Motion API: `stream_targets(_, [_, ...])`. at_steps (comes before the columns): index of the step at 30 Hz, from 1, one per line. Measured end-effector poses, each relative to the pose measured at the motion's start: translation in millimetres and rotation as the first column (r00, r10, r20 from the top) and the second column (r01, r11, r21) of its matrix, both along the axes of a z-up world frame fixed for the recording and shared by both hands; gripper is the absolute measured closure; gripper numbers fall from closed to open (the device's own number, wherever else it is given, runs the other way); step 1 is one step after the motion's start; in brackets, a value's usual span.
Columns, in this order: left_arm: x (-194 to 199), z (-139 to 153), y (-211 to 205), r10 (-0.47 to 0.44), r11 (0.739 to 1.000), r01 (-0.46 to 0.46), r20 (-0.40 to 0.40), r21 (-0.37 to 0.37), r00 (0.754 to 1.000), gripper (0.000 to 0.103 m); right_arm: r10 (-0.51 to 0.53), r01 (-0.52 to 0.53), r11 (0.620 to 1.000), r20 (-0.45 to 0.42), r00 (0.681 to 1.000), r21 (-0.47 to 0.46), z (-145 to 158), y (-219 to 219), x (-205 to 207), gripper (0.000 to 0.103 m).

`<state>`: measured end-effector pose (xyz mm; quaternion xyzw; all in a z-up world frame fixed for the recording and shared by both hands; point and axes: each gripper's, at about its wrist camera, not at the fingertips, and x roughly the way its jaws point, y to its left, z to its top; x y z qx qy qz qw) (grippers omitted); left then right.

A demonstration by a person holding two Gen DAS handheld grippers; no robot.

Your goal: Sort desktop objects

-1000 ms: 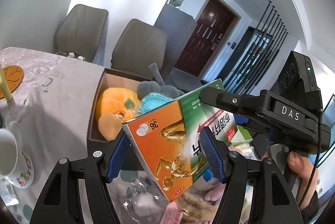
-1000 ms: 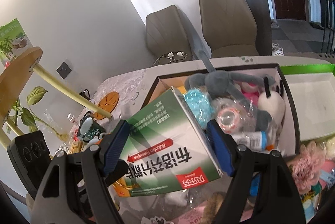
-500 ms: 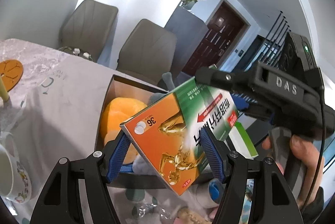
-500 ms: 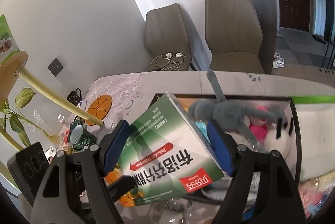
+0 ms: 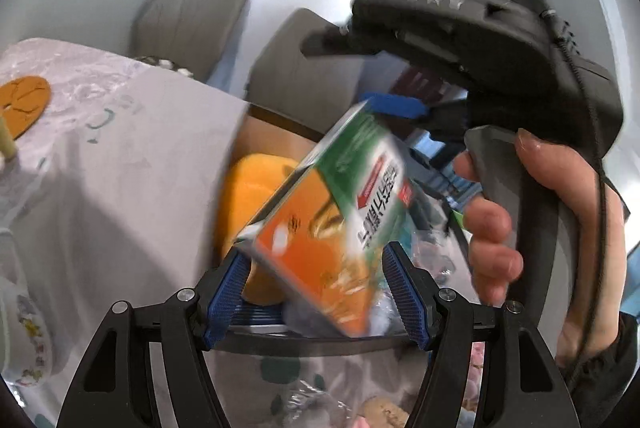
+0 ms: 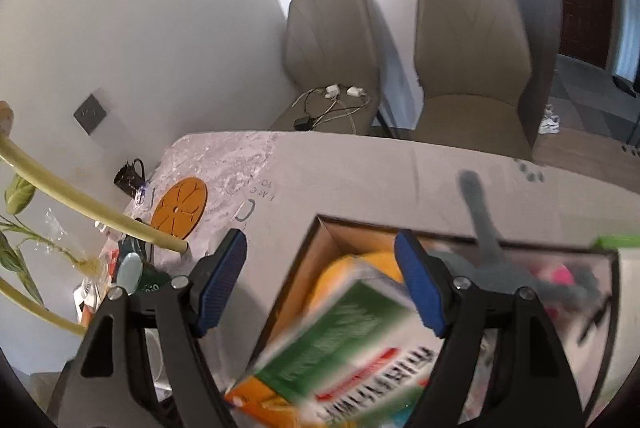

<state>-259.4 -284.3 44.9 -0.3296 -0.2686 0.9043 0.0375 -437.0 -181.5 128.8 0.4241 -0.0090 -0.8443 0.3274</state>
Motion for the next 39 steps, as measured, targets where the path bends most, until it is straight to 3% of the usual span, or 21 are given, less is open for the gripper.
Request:
stream_targets(5, [17, 9, -19, 0.085, 0.996, -0.086, -0.032, -0.012, 0.996, 0.034, -0.048, 0.047, 0.996, -0.017, 0.999, -0.077, 12, 29, 5, 0.029])
stream_targets(9, [19, 12, -20, 0.086, 0.996, -0.088, -0.046, -0.030, 0.995, 0.034, -0.075, 0.077, 0.984, 0.022, 0.997, -0.158, 20, 64, 17, 0.029])
stream_targets(12, [14, 8, -16, 0.067, 0.996, -0.070, -0.040, -0.054, 0.997, 0.034, -0.072, 0.081, 0.983, 0.060, 0.996, -0.165, 16, 82, 33, 0.039])
stream_targets(15, [12, 7, -12, 0.055, 0.995, -0.057, -0.032, -0.083, 0.998, 0.046, -0.066, 0.083, 0.979, 0.095, 0.993, -0.185, 8, 97, 49, 0.054])
stream_targets(17, [9, 4, -12, 0.042, 0.995, -0.045, -0.028, -0.086, 0.999, 0.047, -0.074, 0.093, 0.981, 0.116, 0.991, -0.172, -1, 100, 55, 0.059])
stream_targets(28, [5, -4, -9, 0.020, 0.996, -0.021, -0.007, -0.087, 1.000, 0.047, -0.091, 0.118, 0.985, 0.203, 0.975, -0.124, -47, 79, 41, 0.061])
stream_targets(34, [5, -4, -7, 0.009, 0.995, -0.009, -0.003, -0.099, 1.000, 0.047, -0.089, 0.105, 0.989, 0.155, 0.984, -0.101, -45, 62, 27, 0.070])
stream_targets(39, [6, -2, -8, -0.008, 0.995, 0.007, -0.005, -0.095, 1.000, 0.047, -0.091, 0.097, 0.994, 0.115, 0.989, -0.046, -46, 41, 8, 0.070])
